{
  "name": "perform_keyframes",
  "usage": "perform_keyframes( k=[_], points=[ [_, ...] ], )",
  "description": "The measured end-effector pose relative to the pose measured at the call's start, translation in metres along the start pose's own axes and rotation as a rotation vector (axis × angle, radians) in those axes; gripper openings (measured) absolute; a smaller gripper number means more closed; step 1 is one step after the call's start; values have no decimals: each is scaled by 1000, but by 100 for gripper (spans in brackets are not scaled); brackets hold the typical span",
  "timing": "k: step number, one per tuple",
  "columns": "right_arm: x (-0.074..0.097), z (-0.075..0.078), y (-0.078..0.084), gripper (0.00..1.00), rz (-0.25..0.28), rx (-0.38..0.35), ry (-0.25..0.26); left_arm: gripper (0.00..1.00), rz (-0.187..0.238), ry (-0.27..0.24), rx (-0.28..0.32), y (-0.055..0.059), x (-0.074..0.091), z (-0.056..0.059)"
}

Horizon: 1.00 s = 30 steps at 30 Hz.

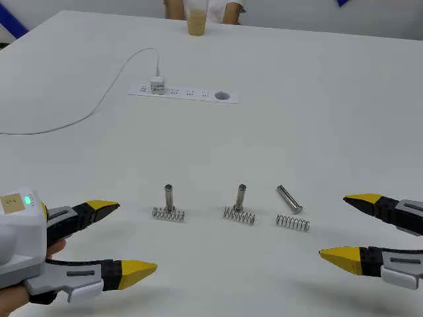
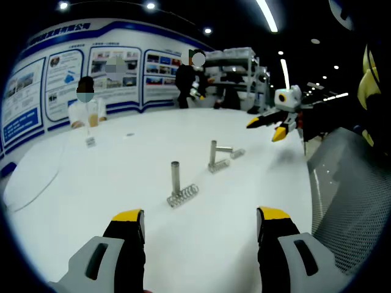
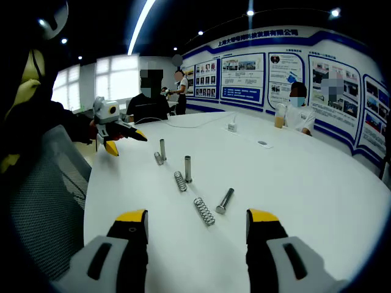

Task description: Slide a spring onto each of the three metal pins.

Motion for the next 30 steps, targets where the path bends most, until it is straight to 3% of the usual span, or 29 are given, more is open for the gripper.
perform_keyframes(
  k=[19, 30],
  points=[
    [0, 9, -6, 62, -14, -15, 19, 76, 4, 4, -3, -1, 0, 0],
    [-9, 17, -16, 57, -36, -8, 19, 76, 7, -1, -5, -2, 1, -1]
  ],
)
Point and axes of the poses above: the centre of the closed fingertips' face, and the gripper's own axes: x roughly backward along the fingers, z roughly to its right, y roughly out of its underside, the point moved 3 cm from there along x, roughly backward along the fingers, and after that the axes turned 4 degrees about -y, right-handed, at the moved point
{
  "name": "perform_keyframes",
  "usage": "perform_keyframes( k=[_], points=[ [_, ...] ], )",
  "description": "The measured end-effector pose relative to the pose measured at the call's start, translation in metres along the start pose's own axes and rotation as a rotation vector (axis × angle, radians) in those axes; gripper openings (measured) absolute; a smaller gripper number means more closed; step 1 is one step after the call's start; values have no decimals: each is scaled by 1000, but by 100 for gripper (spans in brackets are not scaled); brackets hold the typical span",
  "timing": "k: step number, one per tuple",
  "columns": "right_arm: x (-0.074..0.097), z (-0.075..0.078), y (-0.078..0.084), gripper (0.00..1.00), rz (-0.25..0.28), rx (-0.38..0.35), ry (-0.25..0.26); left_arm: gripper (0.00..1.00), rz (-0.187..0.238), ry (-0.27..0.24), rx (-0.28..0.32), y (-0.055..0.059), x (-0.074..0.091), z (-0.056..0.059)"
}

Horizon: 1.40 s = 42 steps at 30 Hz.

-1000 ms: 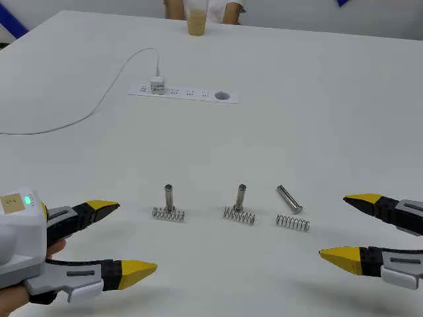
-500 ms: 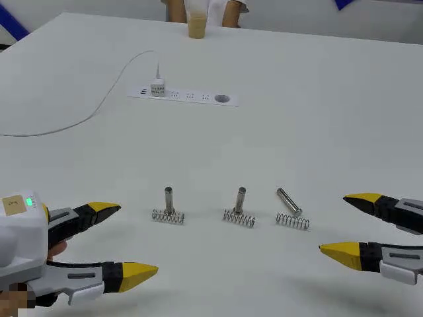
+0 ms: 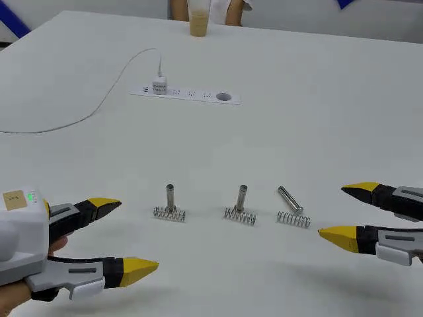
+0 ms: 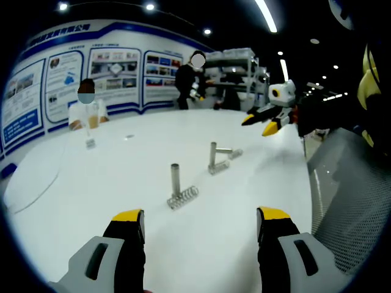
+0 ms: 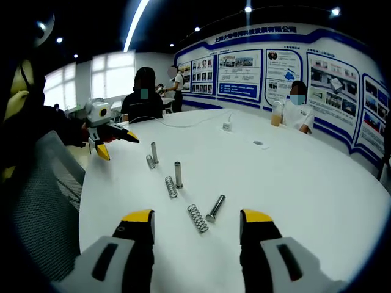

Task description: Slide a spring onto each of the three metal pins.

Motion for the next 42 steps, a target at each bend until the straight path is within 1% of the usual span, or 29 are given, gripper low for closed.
perform_keyframes(
  k=[7, 10, 15, 21, 26, 30, 35, 37, 42],
  points=[
    [-9, 7, -7, 52, -18, -9, -2, 76, 0, -3, 1, 0, 0, -1],
    [-15, 11, -11, 49, -25, -15, 2, 76, 0, -2, 0, -1, -1, 0],
    [-26, 18, -13, 45, -50, -24, 21, 76, 0, 0, -3, -1, -1, 1],
    [-37, 26, -11, 40, -91, -42, 47, 76, -2, -2, -1, 0, -1, -1],
    [-48, 34, -12, 36, -115, -60, 70, 76, -2, -1, -2, -1, -1, 0],
    [-58, 38, -8, 32, -155, -61, 96, 76, -4, 1, -2, 0, -2, 0],
    [-68, 42, 0, 30, -197, -94, 121, 75, -6, 4, -1, 0, -3, 0],
    [-71, 44, 3, 30, -212, -107, 133, 75, -7, 5, -1, 0, -3, 1],
    [-78, 44, 7, 26, -235, -129, 143, 75, -9, 8, -1, 0, -4, 1]
  ],
)
Point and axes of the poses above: the centre of the closed fingertips' face, and the gripper's own axes: x roughly backward along the fingers, z roughly to its right, y roughly out of its underside, the point moved 3 cm from there along x, roughly backward along the fingers, and after that the axes turned 4 degrees about -y, right-handed, at the moved point
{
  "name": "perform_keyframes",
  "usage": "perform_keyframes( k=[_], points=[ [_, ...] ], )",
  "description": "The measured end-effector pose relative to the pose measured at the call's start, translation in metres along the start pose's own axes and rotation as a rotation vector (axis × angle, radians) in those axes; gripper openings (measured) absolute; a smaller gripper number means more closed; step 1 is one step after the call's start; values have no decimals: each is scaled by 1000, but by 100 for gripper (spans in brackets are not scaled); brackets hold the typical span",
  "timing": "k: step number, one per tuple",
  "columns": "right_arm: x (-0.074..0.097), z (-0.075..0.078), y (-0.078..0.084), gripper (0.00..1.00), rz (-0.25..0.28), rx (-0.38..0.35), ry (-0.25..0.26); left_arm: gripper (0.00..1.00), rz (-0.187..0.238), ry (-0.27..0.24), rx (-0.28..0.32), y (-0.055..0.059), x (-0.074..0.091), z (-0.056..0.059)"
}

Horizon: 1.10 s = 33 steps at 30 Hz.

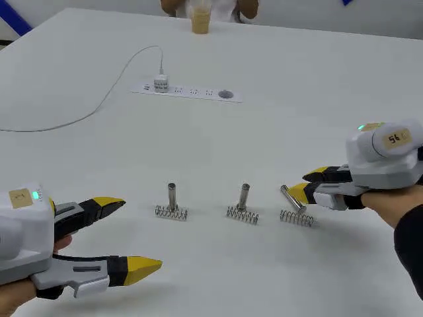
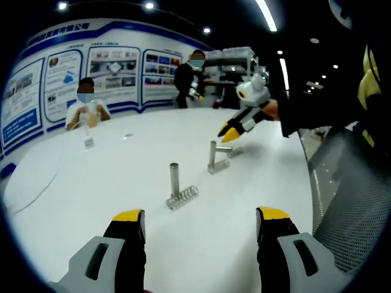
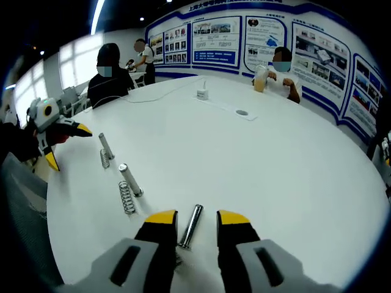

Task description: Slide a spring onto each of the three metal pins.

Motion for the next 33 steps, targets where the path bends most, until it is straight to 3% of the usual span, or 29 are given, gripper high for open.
perform_keyframes(
  k=[9, 16, 33],
  points=[
    [-14, 1, 5, 18, -55, -7, 22, 75, -3, 6, -2, 0, -2, 1],
    [-25, 4, 6, 16, -75, -53, 29, 75, -6, 12, -3, 0, -3, 2],
    [-32, 5, 10, 11, -101, -101, 52, 74, -7, 9, 1, 2, -2, 1]
  ],
)
Point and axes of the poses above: the centre of the closed fingertips' face, and the gripper's own axes: x roughly backward along the fingers, z roughly to its right, y roughly out of its underside, the point moved 3 cm from there along x, roughly backward along the fingers, and after that the axes turned 4 degrees about -y, right-handed, at the moved point
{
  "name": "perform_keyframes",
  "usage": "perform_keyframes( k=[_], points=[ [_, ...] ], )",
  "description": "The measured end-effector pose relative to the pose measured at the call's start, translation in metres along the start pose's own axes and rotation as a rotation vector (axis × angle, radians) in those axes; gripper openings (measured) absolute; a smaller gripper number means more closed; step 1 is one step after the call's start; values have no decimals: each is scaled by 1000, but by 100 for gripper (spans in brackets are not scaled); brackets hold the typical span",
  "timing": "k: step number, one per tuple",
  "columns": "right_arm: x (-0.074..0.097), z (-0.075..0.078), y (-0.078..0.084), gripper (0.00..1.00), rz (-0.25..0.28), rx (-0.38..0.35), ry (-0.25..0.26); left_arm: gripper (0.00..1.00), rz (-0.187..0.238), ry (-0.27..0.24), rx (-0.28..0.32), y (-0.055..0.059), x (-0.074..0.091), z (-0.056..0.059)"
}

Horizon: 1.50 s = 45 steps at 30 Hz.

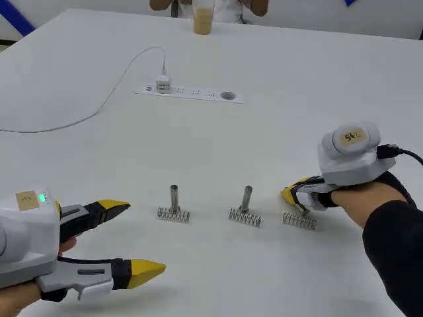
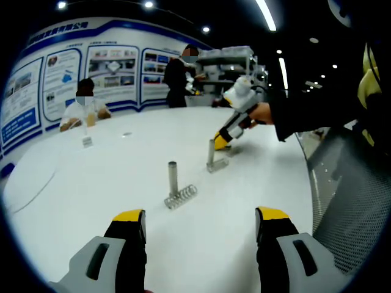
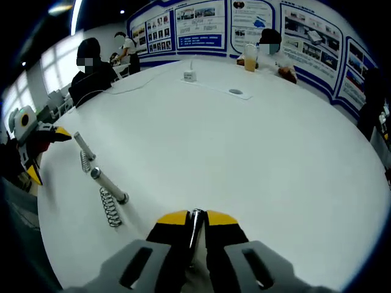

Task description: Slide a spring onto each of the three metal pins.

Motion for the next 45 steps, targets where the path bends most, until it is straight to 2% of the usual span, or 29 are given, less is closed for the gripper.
perform_keyframes(
  k=[9, 17, 21, 28, 34, 45],
  points=[
    [-1, -1, 1, 9, -9, 20, -1, 74, -2, -2, 3, 2, 1, -1],
    [-1, 1, 0, 8, -8, -26, 8, 74, 1, -1, 3, 0, 0, -1],
    [8, 1, -6, 8, 37, -49, 0, 73, 6, -3, 2, -1, 0, -2],
    [26, -7, -15, 8, 70, -15, 3, 73, 8, -7, 2, -2, 0, -2],
    [37, -13, -15, 9, 84, 3, 7, 73, 11, -5, 0, -3, 0, -1],
    [49, -15, -12, 9, 108, -16, 9, 73, 15, -9, -3, -5, 2, -3]
  ],
)
Point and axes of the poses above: the centre of the closed fingertips' face, and the gripper's own axes: x roughly backward along the fingers, z roughly to its right, y roughly out of its underside, the point moved 3 cm from there along x, roughly backward along the fingers, and after that the axes turned 4 degrees about -y, right-handed, at the moved point
